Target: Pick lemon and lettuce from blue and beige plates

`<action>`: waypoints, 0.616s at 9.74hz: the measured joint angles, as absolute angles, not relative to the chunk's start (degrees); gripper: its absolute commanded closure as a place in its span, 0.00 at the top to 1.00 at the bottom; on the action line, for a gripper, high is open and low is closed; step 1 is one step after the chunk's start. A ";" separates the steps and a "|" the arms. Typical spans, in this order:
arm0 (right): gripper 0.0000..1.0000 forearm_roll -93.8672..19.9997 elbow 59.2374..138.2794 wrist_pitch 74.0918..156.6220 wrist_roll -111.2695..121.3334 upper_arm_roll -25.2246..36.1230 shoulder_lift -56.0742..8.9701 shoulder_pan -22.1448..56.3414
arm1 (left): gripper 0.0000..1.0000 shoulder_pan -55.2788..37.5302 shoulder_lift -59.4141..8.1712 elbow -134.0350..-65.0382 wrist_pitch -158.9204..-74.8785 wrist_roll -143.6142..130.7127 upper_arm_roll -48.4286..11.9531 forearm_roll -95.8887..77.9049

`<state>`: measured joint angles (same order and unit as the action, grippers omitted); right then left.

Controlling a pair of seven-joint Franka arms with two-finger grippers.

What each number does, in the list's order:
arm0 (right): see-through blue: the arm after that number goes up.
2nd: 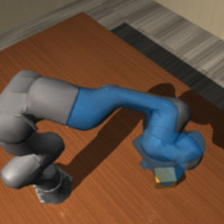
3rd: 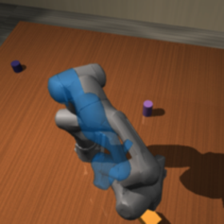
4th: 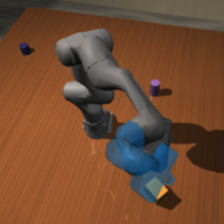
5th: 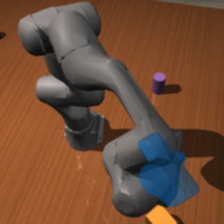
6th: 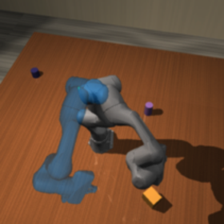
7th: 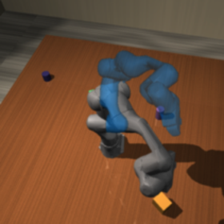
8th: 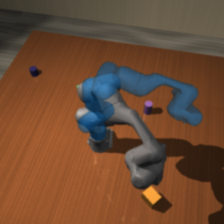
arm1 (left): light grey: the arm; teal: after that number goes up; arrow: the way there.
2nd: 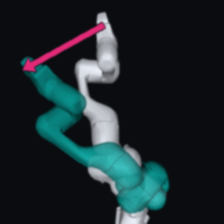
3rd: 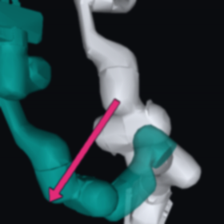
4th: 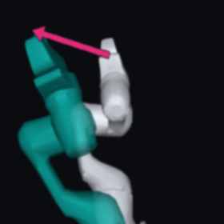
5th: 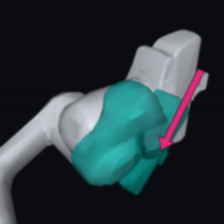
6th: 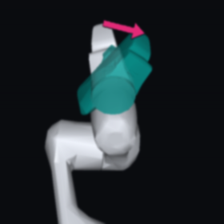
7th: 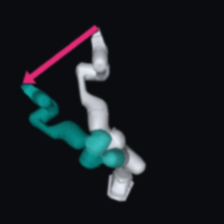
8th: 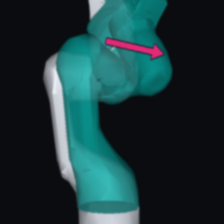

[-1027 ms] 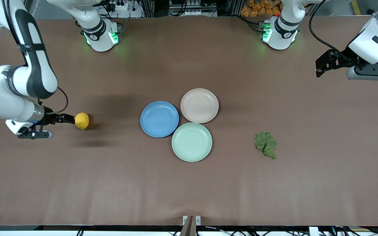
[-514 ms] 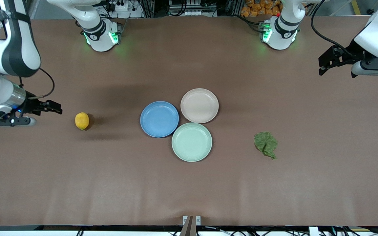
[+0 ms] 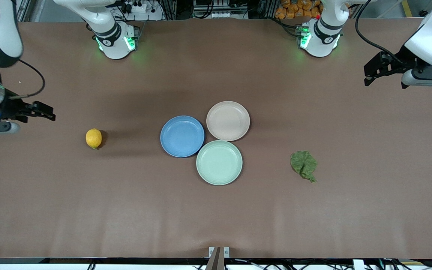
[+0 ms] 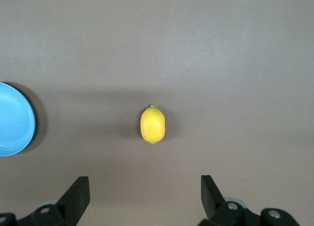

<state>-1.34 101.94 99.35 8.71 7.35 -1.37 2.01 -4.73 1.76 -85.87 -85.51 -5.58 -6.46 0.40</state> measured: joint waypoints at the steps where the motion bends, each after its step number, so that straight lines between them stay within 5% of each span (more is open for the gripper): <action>1: 1.00 -1.08 99.70 97.01 8.71 7.38 -1.26 1.98 | 1.00 -4.73 1.76 -85.84 -85.46 -5.58 -6.45 0.40; 6: 1.00 -0.61 91.65 91.34 8.75 7.23 0.83 1.62 | 1.00 -4.73 1.77 -85.75 -85.14 -5.58 -6.45 0.40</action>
<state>-0.61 91.65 91.34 8.75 7.23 0.83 1.62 -4.73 1.77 -85.75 -85.14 -5.58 -6.45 0.40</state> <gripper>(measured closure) 0.000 0.000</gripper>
